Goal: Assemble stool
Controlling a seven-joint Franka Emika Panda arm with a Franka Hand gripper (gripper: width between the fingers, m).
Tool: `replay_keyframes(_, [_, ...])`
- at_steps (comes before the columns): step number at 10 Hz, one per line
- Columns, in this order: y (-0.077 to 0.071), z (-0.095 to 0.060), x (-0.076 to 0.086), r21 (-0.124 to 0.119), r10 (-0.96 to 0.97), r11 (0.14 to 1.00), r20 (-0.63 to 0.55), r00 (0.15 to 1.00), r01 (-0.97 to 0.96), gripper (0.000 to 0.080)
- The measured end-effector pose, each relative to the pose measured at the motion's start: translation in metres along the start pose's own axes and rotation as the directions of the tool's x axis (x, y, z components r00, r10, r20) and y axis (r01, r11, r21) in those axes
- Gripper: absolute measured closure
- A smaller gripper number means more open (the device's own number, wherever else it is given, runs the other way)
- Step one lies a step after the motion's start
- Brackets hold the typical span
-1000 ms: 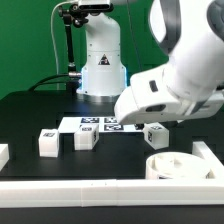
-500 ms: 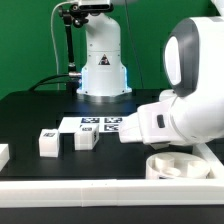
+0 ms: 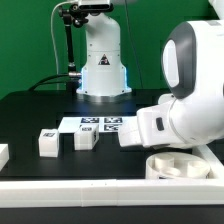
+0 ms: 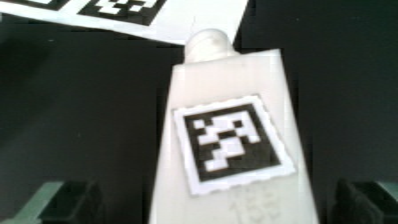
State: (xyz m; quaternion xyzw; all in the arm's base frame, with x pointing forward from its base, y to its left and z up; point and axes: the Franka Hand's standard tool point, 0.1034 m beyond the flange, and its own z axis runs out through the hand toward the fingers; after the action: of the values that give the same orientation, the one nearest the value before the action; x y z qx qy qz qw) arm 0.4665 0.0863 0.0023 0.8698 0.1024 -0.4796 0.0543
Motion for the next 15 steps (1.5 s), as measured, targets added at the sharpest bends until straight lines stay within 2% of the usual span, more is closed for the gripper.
replay_keyframes(1, [0.0, 0.0, 0.0, 0.0, 0.0, 1.0, -0.001, 1.0, 0.0, 0.015])
replay_keyframes(2, [0.0, 0.0, 0.0, 0.0, 0.0, 1.0, -0.001, 1.0, 0.0, 0.0242])
replay_keyframes(3, [0.0, 0.0, 0.0, 0.0, -0.001, 1.0, -0.001, 1.0, 0.001, 0.0242])
replay_keyframes(4, [0.0, -0.001, 0.0, 0.001, -0.006, 1.0, -0.002, 1.0, 0.006, 0.0432])
replay_keyframes(5, [0.001, -0.001, 0.0, 0.002, -0.015, 1.0, -0.004, 1.0, 0.015, 0.0472])
replay_keyframes(8, [0.001, -0.008, 0.0, 0.003, -0.029, 1.0, -0.022, 0.999, 0.029, 0.0472])
replay_keyframes(9, [0.002, -0.014, -0.006, 0.004, -0.028, 1.0, -0.021, 0.999, 0.028, 0.0472])
replay_keyframes(11, [0.008, -0.043, -0.032, 0.012, -0.025, 1.0, -0.02, 0.999, 0.025, 0.0471])
replay_keyframes(13, [0.012, -0.059, -0.043, 0.015, -0.02, 1.0, -0.035, 0.999, 0.021, 0.0471])
replay_keyframes(15, [0.011, -0.058, -0.04, 0.013, -0.021, 1.0, -0.046, 0.999, 0.022, 0.0471])
